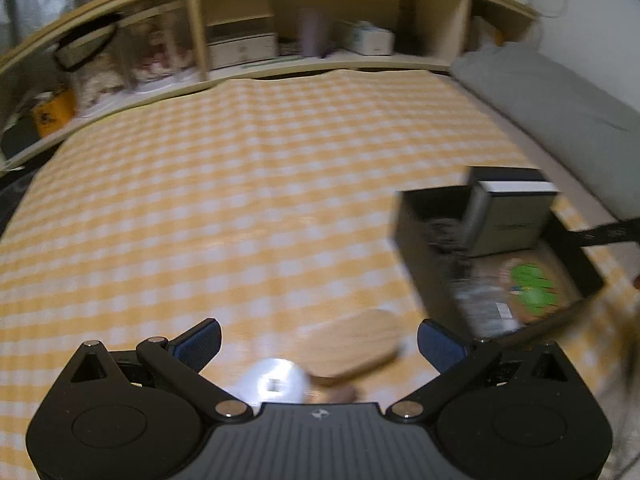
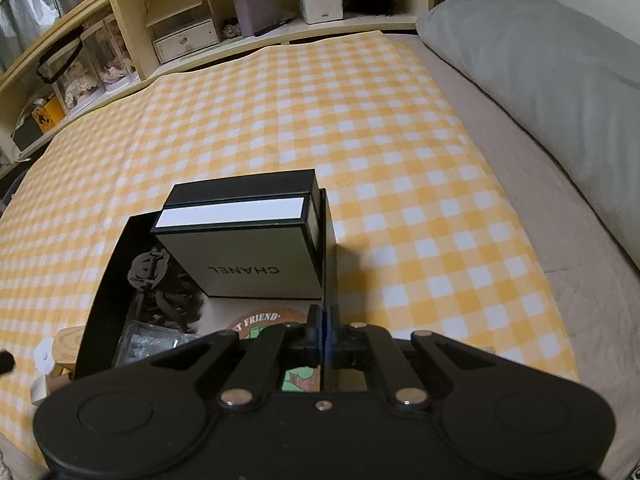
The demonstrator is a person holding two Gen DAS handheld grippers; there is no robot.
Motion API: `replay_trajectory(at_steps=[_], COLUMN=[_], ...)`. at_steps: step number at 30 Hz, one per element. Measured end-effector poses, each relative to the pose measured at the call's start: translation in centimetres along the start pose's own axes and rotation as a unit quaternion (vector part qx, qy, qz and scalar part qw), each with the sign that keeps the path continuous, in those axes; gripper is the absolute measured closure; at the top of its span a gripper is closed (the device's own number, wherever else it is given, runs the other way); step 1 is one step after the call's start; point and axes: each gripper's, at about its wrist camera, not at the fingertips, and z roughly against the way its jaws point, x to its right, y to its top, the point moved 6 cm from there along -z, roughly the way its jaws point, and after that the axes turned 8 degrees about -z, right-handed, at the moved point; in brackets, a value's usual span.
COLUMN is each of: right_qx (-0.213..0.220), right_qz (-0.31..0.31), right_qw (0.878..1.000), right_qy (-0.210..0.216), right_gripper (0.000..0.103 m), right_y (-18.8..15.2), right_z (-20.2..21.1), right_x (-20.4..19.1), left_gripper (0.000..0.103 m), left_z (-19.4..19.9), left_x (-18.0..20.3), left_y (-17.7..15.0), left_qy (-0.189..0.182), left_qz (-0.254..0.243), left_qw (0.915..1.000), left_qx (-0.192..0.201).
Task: Organize rigid objects
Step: 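Move the left gripper back over the wooden oval lid, then grasp the wooden oval lid with the left gripper and lift it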
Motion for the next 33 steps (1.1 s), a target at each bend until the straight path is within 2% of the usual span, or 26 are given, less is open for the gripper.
replay_trajectory(at_steps=[3,8,14,18,22,26,30,33], right_qx=[0.004,0.011,0.013,0.0,-0.002,-0.002,-0.002,-0.002], right_qz=[0.002,0.04,0.06,0.065,0.066,0.065,0.067,0.067], right_qw=[1.0,0.999,0.997,0.997,0.997,0.996,0.996,0.996], right_qy=[-0.005,-0.025,-0.04,-0.048,-0.051,-0.053,-0.055,-0.055], right_gripper=[0.1,0.1,0.1,0.1,0.1,0.1,0.1,0.1], right_y=[-0.2,-0.5,-0.8,-1.1,-1.2,-1.2,-1.2,-1.2], right_z=[-0.4,-0.6,-0.8,-1.4,-1.5,-1.5,-1.6,-1.6], right_x=[-0.1,-0.8,-1.1,-1.1,-1.1,-1.2,-1.3,-1.3], left_gripper=[0.0,0.0,0.0,0.0,0.0,0.0,0.0,0.001], left_z=[-0.3,-0.1,-0.7,-2.2,-3.9,-5.6,-5.9,-6.1], left_x=[-2.5,-4.1,-4.2,-4.3,-4.0,-3.6,-1.6,0.0], left_y=[0.1,0.9,0.7,0.1,-1.1,-2.1,-2.0,-1.8], left_qy=[0.015,-0.005,-0.023,-0.03,-0.049,-0.055,-0.074,-0.09], left_qz=[0.021,0.025,0.0,-0.04,-0.081,-0.08,-0.108,-0.101], left_qw=[0.9997,0.9997,0.9997,0.9983,0.994,0.9918,0.9893,0.9894], left_qx=[-0.001,0.003,-0.008,-0.03,-0.055,-0.083,-0.064,-0.052])
